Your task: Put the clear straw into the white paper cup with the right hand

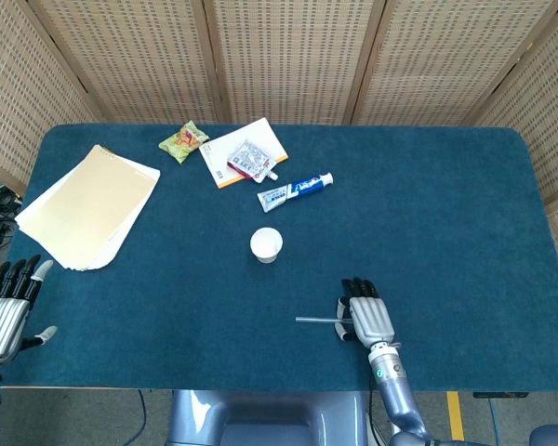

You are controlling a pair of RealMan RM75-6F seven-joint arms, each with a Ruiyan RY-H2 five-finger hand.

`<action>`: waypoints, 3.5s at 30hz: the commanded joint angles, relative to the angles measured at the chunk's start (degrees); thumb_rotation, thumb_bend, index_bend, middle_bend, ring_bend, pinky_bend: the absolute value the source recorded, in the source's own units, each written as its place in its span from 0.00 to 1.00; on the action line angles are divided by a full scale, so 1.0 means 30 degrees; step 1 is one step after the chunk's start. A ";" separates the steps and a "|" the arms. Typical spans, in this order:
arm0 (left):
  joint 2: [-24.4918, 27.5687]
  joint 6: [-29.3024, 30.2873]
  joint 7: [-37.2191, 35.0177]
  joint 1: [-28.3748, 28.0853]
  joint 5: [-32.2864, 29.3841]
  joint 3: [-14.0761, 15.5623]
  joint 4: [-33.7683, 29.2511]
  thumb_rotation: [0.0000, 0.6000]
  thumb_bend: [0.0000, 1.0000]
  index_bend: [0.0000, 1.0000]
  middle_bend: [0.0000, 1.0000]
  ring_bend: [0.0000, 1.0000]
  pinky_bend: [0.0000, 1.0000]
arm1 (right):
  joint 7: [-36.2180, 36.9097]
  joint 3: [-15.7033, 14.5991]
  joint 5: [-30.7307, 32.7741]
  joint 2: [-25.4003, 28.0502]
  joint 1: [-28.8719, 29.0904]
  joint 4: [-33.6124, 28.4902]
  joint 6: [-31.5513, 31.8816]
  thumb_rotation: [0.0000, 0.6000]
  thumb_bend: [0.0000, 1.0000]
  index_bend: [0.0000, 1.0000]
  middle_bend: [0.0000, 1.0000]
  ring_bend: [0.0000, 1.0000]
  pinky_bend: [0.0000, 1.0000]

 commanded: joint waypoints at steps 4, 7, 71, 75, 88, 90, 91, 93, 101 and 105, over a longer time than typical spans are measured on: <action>0.0016 0.0023 -0.0033 0.0009 0.0006 -0.0002 0.0001 1.00 0.08 0.00 0.00 0.00 0.00 | 0.0017 0.0073 -0.0020 0.0122 0.0037 -0.0192 0.0059 1.00 0.61 0.59 0.21 0.00 0.00; 0.0023 0.0037 -0.0065 0.0010 0.0010 -0.0010 0.0003 1.00 0.08 0.00 0.00 0.00 0.00 | 0.0102 0.0293 -0.0182 0.0410 0.0125 -0.0493 0.0167 1.00 0.61 0.59 0.21 0.00 0.00; -0.0361 -0.2383 -0.2177 -0.0933 -0.1355 -0.0163 0.1552 1.00 0.08 0.00 0.00 0.00 0.00 | 2.7764 1.0046 -0.1292 -0.2737 0.4962 0.4321 -0.4792 1.00 0.55 0.65 0.20 0.00 0.00; -0.0365 -0.2438 -0.2203 -0.0932 -0.1537 -0.0211 0.1607 1.00 0.08 0.00 0.00 0.00 0.00 | 2.8319 0.9753 -0.1385 -0.3284 0.5356 0.5194 -0.4941 1.00 0.55 0.66 0.21 0.00 0.00; -0.0455 -0.3091 -0.2250 -0.1115 -0.2075 -0.0240 0.1946 1.00 0.08 0.00 0.00 0.00 0.00 | 2.9831 0.9482 -0.1794 -0.4931 0.7064 0.7803 -0.5590 1.00 0.55 0.66 0.21 0.00 0.00; -0.0496 -0.3238 -0.2256 -0.1167 -0.2190 -0.0262 0.2027 1.00 0.08 0.00 0.00 0.00 0.00 | 3.0054 0.9648 -0.1736 -0.5178 0.7479 0.8331 -0.5795 1.00 0.55 0.66 0.21 0.00 0.00; -0.0508 -0.3280 -0.2263 -0.1182 -0.2217 -0.0261 0.2054 1.00 0.08 0.00 0.00 0.00 0.00 | 3.0177 0.9689 -0.1738 -0.5247 0.7601 0.8513 -0.5847 1.00 0.55 0.66 0.21 0.00 0.00; -0.0531 -0.3370 -0.2286 -0.1215 -0.2276 -0.0263 0.2111 1.00 0.08 0.00 0.00 0.00 0.00 | 3.0374 0.9718 -0.1769 -0.5382 0.7855 0.8900 -0.5955 1.00 0.55 0.66 0.21 0.00 0.00; -0.0544 -0.3594 -0.2282 -0.1297 -0.2439 -0.0255 0.2181 1.00 0.08 0.00 0.00 0.00 0.00 | 3.0996 0.9801 -0.1749 -0.5741 0.8518 0.9875 -0.6261 1.00 0.55 0.66 0.21 0.00 0.00; -0.0546 -0.3667 -0.2288 -0.1329 -0.2498 -0.0256 0.2195 1.00 0.08 0.00 0.00 0.00 0.00 | 3.1384 0.9770 -0.1794 -0.5853 0.8678 1.0182 -0.6312 1.00 0.55 0.66 0.21 0.00 0.00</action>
